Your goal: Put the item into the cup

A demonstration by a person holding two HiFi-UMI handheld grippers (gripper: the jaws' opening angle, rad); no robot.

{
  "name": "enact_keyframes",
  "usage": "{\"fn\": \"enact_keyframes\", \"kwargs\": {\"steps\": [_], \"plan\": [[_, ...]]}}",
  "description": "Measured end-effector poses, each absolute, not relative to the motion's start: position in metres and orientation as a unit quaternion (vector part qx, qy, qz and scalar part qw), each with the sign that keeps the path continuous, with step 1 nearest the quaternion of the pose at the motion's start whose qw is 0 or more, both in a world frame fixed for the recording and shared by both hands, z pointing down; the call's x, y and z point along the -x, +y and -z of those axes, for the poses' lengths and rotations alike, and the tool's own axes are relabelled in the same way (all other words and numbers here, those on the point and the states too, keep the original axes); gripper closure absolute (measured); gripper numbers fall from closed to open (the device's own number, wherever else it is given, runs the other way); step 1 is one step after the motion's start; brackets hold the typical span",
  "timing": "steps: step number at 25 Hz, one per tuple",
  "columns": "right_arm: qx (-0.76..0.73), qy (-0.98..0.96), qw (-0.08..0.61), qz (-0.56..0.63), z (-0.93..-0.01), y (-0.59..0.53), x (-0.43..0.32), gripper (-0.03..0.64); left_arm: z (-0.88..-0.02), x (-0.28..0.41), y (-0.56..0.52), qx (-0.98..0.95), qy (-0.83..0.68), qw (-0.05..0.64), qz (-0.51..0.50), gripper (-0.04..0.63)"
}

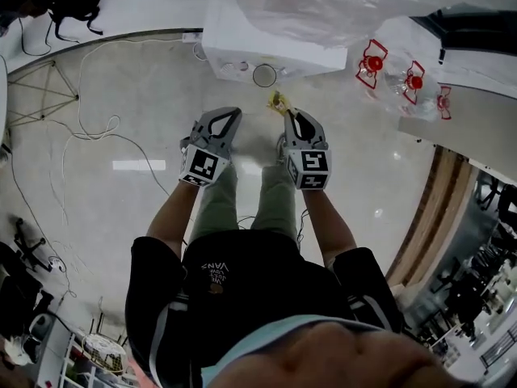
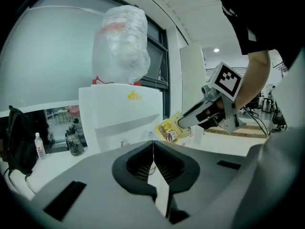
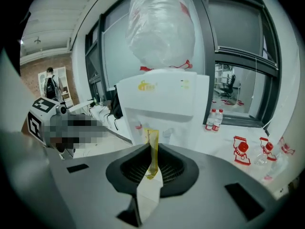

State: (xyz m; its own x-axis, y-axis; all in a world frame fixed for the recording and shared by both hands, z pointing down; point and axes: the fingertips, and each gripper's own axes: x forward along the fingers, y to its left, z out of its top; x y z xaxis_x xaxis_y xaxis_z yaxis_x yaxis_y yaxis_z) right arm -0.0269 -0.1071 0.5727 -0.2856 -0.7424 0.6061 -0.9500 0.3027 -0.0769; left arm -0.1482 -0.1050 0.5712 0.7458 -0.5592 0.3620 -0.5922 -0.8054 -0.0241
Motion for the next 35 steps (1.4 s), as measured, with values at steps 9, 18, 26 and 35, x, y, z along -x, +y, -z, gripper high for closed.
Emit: {"fn": "enact_keyframes", "kwargs": {"steps": [9,18,26,35], "plan": [[-0.574,-0.752,0.237,-0.221,-0.629,-0.138,0.021,0.549,-0.643,0.150,-0.135,-0.939,-0.290,0.046,-0.180,0.574],[-0.561,-0.760,0.257,-0.205,-0.678,-0.169,0.028,0.549,-0.713,0.131,-0.155,-0.944,-0.260,0.060,-0.193,0.571],[-0.559,-0.762,0.286,-0.161,-0.715,-0.190,0.048,0.549,-0.755,0.119,-0.173,-0.946,-0.239,0.054,-0.214,0.406],[-0.555,-0.756,0.311,-0.151,-0.734,-0.205,0.060,0.549,-0.783,0.100,-0.187,-0.948,-0.198,0.038,-0.245,0.302]]}}
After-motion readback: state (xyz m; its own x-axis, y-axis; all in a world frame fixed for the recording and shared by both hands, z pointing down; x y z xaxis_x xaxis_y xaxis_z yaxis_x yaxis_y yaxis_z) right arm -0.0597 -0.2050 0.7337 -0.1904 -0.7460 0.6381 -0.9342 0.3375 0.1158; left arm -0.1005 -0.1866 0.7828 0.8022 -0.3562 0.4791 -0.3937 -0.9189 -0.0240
